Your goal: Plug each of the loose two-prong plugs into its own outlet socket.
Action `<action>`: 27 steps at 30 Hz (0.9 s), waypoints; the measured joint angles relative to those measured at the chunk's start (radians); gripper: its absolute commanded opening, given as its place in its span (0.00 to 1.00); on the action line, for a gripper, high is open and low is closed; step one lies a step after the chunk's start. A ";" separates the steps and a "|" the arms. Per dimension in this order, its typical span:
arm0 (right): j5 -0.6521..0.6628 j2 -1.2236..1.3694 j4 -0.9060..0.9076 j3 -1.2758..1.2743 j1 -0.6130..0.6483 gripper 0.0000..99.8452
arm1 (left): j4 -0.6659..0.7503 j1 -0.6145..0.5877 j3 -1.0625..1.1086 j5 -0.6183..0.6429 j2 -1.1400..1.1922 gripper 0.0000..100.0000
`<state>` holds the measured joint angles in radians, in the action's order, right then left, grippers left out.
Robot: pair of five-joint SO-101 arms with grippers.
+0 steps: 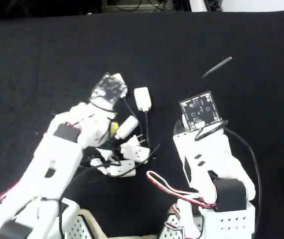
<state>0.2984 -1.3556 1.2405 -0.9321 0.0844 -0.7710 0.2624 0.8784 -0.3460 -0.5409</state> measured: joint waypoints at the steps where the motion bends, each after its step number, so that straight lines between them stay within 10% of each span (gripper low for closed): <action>1: 0.000 0.000 0.000 0.000 0.000 0.01 | 0.000 0.012 -0.018 0.003 0.040 0.25; 15: 0.000 -0.003 0.000 -0.025 0.000 0.01 | 0.000 0.054 -0.342 0.101 0.608 0.24; 27: 0.000 -0.003 0.000 -0.025 0.000 0.01 | 0.000 0.086 -0.402 0.149 0.661 0.03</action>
<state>0.2984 -1.3587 1.2405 -0.9567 0.0844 -0.7710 0.3483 0.4764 -0.1972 0.1204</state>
